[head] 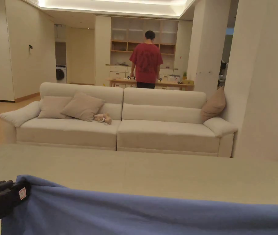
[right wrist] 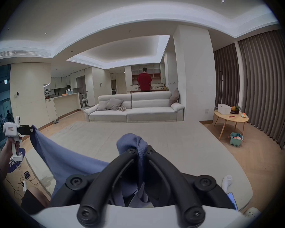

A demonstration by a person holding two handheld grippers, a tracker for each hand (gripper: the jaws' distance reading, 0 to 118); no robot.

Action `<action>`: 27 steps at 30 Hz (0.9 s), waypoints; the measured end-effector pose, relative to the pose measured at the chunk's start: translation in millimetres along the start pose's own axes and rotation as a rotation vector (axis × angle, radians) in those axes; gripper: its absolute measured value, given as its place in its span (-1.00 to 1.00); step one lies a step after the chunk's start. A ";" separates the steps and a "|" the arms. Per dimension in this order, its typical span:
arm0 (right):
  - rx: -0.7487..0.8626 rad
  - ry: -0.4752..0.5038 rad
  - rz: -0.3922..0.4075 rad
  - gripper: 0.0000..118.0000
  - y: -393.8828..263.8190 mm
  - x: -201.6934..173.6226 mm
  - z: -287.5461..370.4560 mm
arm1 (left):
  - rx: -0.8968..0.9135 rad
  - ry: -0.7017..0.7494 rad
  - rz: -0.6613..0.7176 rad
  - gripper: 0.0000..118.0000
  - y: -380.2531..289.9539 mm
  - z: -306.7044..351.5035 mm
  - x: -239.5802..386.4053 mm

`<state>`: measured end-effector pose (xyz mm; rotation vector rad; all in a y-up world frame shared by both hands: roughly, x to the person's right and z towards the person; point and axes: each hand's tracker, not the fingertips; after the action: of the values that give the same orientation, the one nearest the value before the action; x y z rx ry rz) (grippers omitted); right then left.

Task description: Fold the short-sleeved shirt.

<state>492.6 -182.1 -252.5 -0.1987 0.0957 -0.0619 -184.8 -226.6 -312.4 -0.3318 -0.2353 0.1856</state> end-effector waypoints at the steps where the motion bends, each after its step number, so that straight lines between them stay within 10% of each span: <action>1: 0.010 0.009 0.006 -0.94 5.5 -7.5 2.6 | 0.016 0.012 -0.030 -0.91 7.6 2.1 2.3; 27: 0.194 -0.085 0.114 -0.94 209.6 -75.7 -323.7 | 0.258 0.241 -0.106 -0.91 291.2 -215.2 -10.9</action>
<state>395.6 -34.5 -603.5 -0.0022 0.0161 0.0504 -180.8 -22.9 -611.9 -0.0831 0.0107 0.0691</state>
